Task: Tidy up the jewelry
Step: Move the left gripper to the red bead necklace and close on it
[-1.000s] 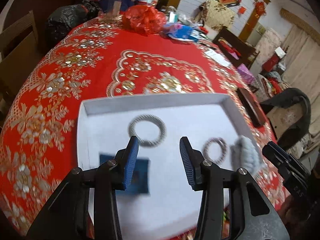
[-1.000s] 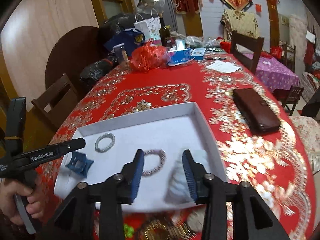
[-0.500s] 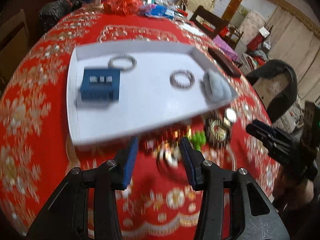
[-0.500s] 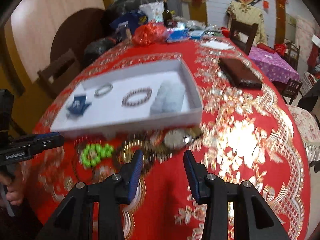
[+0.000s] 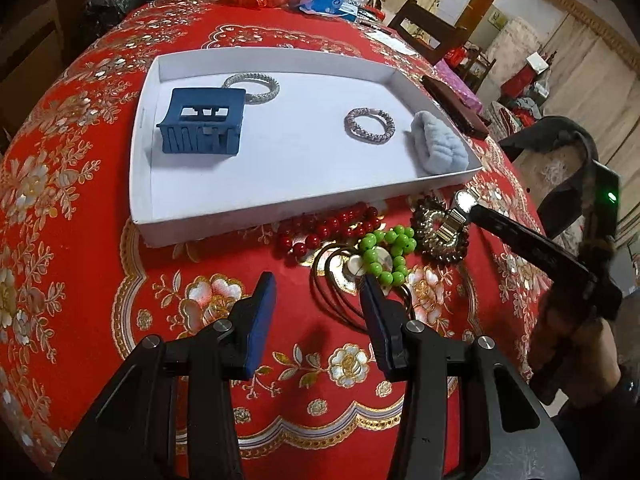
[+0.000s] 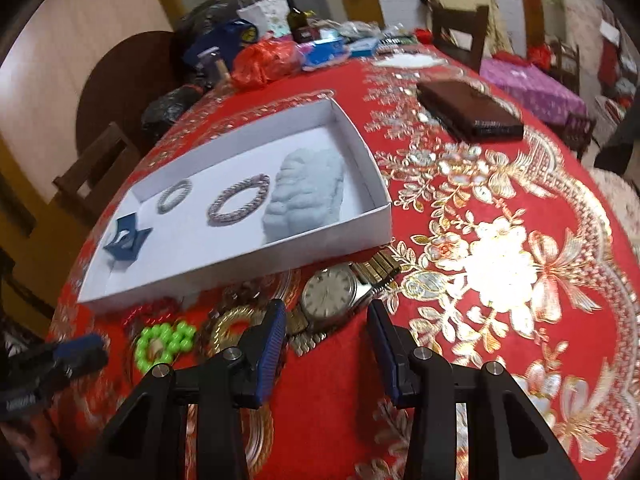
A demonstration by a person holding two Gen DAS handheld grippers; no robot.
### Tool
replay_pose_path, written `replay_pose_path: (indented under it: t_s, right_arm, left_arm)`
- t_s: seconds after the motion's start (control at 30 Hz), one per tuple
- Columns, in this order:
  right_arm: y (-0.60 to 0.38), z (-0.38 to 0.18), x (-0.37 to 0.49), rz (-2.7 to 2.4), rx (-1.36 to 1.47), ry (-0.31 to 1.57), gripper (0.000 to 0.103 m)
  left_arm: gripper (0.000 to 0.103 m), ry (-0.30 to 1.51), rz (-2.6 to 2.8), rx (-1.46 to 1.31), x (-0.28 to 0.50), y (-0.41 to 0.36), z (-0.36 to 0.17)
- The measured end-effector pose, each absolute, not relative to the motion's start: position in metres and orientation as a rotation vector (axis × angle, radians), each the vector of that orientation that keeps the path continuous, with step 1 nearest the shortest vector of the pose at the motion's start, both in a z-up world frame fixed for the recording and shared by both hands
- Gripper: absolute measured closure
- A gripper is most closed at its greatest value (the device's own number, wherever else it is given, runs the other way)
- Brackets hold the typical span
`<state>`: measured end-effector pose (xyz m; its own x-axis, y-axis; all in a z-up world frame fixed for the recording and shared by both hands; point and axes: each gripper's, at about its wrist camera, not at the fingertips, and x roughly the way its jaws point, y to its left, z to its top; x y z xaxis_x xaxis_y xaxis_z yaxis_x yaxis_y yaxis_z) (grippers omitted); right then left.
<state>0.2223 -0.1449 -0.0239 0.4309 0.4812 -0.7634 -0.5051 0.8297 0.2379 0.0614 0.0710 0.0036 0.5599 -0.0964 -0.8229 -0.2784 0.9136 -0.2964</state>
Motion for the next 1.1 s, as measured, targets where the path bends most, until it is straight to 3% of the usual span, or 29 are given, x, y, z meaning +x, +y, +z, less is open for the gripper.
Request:
replay_pose_path:
  t_s: [0.17, 0.4, 0.57, 0.77, 0.87, 1.1]
  right_arm:
    - [-0.126, -0.025, 0.228, 0.574, -0.105, 0.906, 0.052]
    - [-0.113, -0.029, 0.225, 0.547, -0.25, 0.869, 0.051]
    - [-0.126, -0.024, 0.222, 0.563, -0.214, 0.839, 0.066]
    - [-0.142, -0.013, 0.21, 0.564, -0.194, 0.834, 0.068]
    - [-0.153, 0.002, 0.204, 0.575, -0.137, 0.82, 0.091]
    - [-0.171, -0.007, 0.209, 0.595, -0.033, 0.913, 0.091]
  left_arm:
    - [0.061, 0.992, 0.133, -0.451, 0.062, 0.078, -0.001]
    - [0.061, 0.997, 0.14, -0.468, 0.061, 0.081, -0.004]
    - [0.061, 0.995, 0.141, -0.466, 0.06, 0.082, -0.004]
    - [0.061, 0.998, 0.126, -0.493, 0.062, 0.085, -0.008]
    - [0.061, 0.998, 0.127, -0.504, 0.062, 0.088, -0.01]
    - [0.061, 0.969, 0.122, -0.466, 0.066, 0.086, -0.009]
